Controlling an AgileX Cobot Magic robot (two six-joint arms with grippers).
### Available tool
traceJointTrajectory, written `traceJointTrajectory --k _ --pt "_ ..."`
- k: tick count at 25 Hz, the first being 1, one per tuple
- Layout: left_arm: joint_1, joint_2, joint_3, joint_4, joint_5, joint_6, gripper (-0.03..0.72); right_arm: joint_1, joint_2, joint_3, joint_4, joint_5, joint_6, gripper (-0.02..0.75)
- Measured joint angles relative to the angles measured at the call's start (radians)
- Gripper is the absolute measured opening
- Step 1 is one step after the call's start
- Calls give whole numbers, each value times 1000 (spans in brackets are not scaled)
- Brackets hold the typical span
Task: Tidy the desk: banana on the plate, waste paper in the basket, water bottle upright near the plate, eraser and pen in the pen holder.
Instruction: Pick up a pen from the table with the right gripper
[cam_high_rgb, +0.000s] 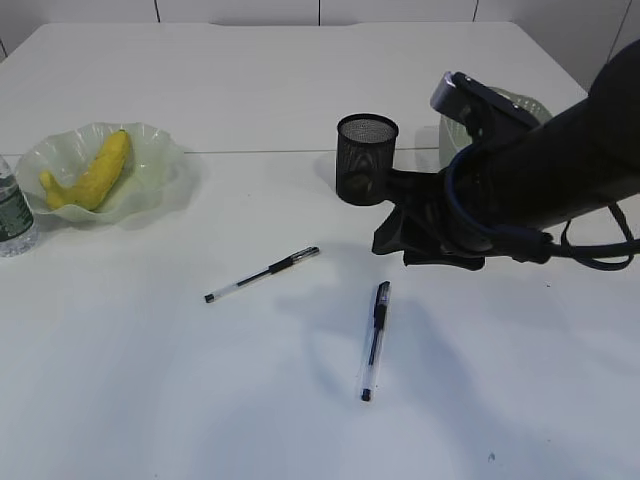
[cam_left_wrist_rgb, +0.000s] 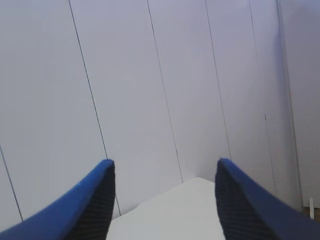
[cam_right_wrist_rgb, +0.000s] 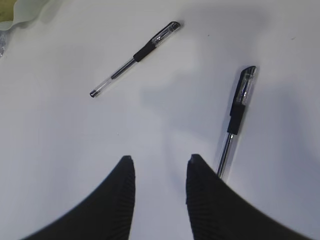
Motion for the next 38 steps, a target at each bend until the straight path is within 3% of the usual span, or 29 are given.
traceJointTrajectory --k 8,16,20,30,38 --pt "0 0 0 0 0 -2 443 0 122 -124 -61 77 69 263" --pt "-35 0 0 7 0 -3 443 9 215 -303 -432 255 339 264" --pt "-35 0 0 11 0 -3 443 60 268 -386 -570 359 442 263" --pt "-74 0 0 15 0 -3 443 119 465 -558 -656 549 627 263" --pt "-95 0 0 61 0 -3 443 119 541 -582 -657 572 705 262"
